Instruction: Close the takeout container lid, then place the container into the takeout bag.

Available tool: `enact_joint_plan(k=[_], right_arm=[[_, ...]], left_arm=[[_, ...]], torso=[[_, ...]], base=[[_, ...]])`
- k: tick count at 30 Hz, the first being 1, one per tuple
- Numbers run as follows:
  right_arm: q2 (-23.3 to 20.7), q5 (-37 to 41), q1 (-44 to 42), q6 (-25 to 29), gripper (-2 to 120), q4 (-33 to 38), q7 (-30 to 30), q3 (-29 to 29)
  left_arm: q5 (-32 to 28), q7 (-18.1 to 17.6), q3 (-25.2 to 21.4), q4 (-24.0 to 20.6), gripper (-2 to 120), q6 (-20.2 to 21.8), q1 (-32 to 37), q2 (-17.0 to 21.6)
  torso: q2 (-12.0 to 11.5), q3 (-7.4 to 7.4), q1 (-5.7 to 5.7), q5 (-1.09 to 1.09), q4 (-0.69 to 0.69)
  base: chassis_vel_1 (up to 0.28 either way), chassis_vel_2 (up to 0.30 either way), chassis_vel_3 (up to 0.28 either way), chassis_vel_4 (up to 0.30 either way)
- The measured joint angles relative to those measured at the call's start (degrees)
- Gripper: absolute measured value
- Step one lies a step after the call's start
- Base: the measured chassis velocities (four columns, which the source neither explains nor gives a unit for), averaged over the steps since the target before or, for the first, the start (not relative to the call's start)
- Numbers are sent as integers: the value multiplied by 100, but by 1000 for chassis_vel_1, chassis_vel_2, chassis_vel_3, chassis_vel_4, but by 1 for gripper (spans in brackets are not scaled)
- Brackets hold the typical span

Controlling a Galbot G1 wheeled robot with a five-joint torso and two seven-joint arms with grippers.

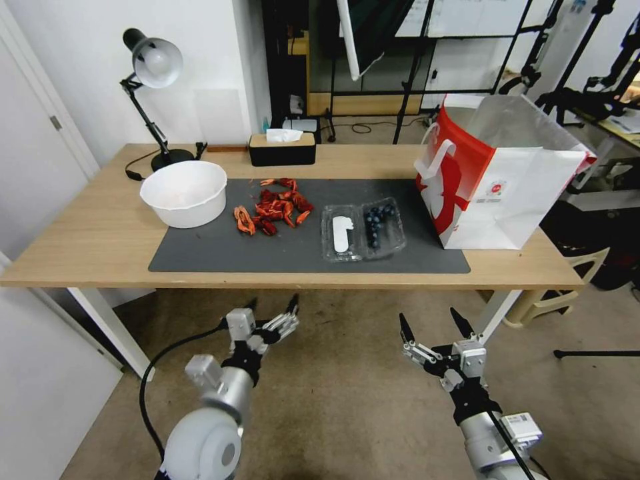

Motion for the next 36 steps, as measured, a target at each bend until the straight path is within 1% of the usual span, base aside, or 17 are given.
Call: enact_joint_plan(k=[1, 2, 3, 4, 5, 7, 8, 11, 12, 15, 16, 20, 25, 30, 32, 33, 36], right_arm=[[-3, 0, 5, -2, 100, 1, 0, 1], [-13, -2, 11, -2, 100, 0, 0, 2], [-24, -4, 21, -5, 100, -12, 1, -3], [-44, -9, 43, -17, 100, -35, 2, -27], [-44, -9, 43, -17, 100, -35, 2, -27], [-76, -15, 95, -42, 100, -72, 2, -69], [-76, -15, 95, -42, 100, -72, 2, -69], [-126, -17, 155, -82, 100, -108, 2, -126], [-126, -17, 155, -82, 100, -108, 2, -126], [-195, -16, 210, -133, 100, -124, 2, -169], [-195, -16, 210, -133, 100, -124, 2, -169], [-217, -6, 204, -139, 100, -121, 1, -153], [-211, -4, 200, -141, 100, -116, -1, -132], [-191, -10, 200, -153, 100, -109, -1, -119], [-171, -20, 198, -154, 100, -109, -2, -103], [-171, -20, 198, -154, 100, -109, -2, -103], [-151, -33, 186, -155, 100, -124, -2, -82]], left_arm=[[-386, -79, 3, -80, 100, 118, -75, 11], [-922, -210, 7, -190, 100, 266, -186, 18], [-1375, -370, 6, -274, 100, 377, -263, 13], [-1931, -627, -2, -381, 100, 508, -356, -8], [-1931, -627, -2, -381, 100, 508, -356, -8], [-2681, -1095, -5, -521, 100, 656, -523, -77], [-2681, -1095, -5, -521, 100, 656, -523, -77], [-3145, -1420, 34, -540, 100, 700, -756, -169], [-3145, -1420, 34, -540, 100, 700, -756, -169], [-3546, -1637, 81, -361, 100, 738, -1101, -254], [-3546, -1637, 81, -361, 100, 738, -1101, -254], [-3835, -1712, 196, -79, 100, 863, -1521, -282], [-3920, -1797, 438, 213, 100, 952, -1917, -314], [-3921, -1881, 656, 401, 100, 996, -2209, -353], [-3955, -1947, 842, 619, 100, 999, -2489, -396], [-3955, -1947, 842, 619, 100, 999, -2489, -396], [-3948, -1963, 1092, 898, 100, 978, -2781, -405]], torso=[[0, 0, 0, 0, 0], [0, 0, 0, 1, 0], [0, 0, 0, 0, -1], [0, 0, 0, 1, -1], [0, 0, 0, 1, -1], [0, 0, 0, 1, 1], [0, 0, 0, 1, 1], [0, 0, 0, 0, 0], [0, 0, 0, 0, 0], [0, 0, 0, 0, 1], [0, 0, 0, 0, 1], [0, 0, -1, 1, 0], [0, 0, -2, 0, 0], [0, 0, -2, 1, 0], [0, 0, -1, 1, 0], [0, 0, -1, 1, 0], [-1, 0, -2, 1, 0]], base=[[0, 0, 0, 0], [0, 0, 0, 0], [0, 0, 0, 0], [0, 0, 0, 0], [0, 0, 0, 0], [0, 0, 0, 0], [0, 0, 0, 0], [0, 0, 0, 0], [0, 0, 0, 0], [0, 0, 0, 0], [0, 0, 0, 0], [0, 0, 0, 0], [0, 0, 0, 0], [0, 0, 0, 0], [0, 0, 0, 0], [0, 0, 0, 0], [0, 0, 0, 0]])
